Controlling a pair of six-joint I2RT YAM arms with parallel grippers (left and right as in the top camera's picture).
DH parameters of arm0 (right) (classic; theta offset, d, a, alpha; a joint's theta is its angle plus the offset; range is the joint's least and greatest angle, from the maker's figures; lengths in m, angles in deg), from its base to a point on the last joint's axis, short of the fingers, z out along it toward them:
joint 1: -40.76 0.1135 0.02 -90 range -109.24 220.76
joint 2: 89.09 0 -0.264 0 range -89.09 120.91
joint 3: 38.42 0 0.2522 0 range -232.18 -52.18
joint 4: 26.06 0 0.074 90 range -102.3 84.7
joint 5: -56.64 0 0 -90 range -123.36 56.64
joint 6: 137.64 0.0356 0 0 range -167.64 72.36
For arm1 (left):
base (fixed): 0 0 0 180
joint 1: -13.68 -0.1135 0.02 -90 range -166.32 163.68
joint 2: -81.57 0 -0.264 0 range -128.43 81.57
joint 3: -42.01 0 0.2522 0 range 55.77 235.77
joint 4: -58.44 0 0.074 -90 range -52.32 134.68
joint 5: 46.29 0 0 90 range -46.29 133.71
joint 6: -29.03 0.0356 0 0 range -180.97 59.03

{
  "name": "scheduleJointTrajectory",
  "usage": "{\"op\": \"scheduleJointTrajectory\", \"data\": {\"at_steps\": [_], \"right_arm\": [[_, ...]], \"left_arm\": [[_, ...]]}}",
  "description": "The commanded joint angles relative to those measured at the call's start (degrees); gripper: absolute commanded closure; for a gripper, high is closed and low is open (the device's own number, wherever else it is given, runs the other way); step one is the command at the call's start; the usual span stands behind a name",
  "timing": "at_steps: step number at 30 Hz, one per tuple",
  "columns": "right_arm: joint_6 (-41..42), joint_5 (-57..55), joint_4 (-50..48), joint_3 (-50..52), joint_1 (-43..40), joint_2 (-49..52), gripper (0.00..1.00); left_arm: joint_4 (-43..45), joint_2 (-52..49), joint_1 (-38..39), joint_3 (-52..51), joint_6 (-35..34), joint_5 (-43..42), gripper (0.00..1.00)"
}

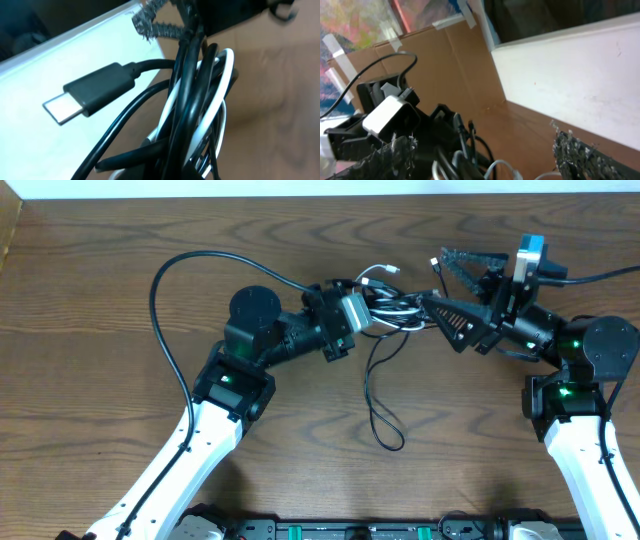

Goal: Untangle cables

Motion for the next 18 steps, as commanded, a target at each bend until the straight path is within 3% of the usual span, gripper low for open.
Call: {"op": "scheduleJointTrajectory", "data": {"at_steps": [1,5,10,18], "right_arm": [[-2.8,2.2,1.7,-0.7,-0.4,-0.2,0.12],[-5.2,2.0,5.7,-0.7,-0.4,-0.2,0.12],[-6.7,2.0,8.1,-0.7,-0.2,-0.2,0.12],[-9.7,1.5,10.5,-0.7,1.6,-0.2,0.11]], "left_arm": [[-0.5,0.4,-0.2,1.0,14.3,4.5,0.92],[-0.5,0.4,-0.2,1.0,19.6,5.0,0.93],[-0.4,0.4,-0.2,1.0,19.9,5.1,0.93],[0.4,0.4,-0.1,1.0,19.9,-5.9,0.92]]}}
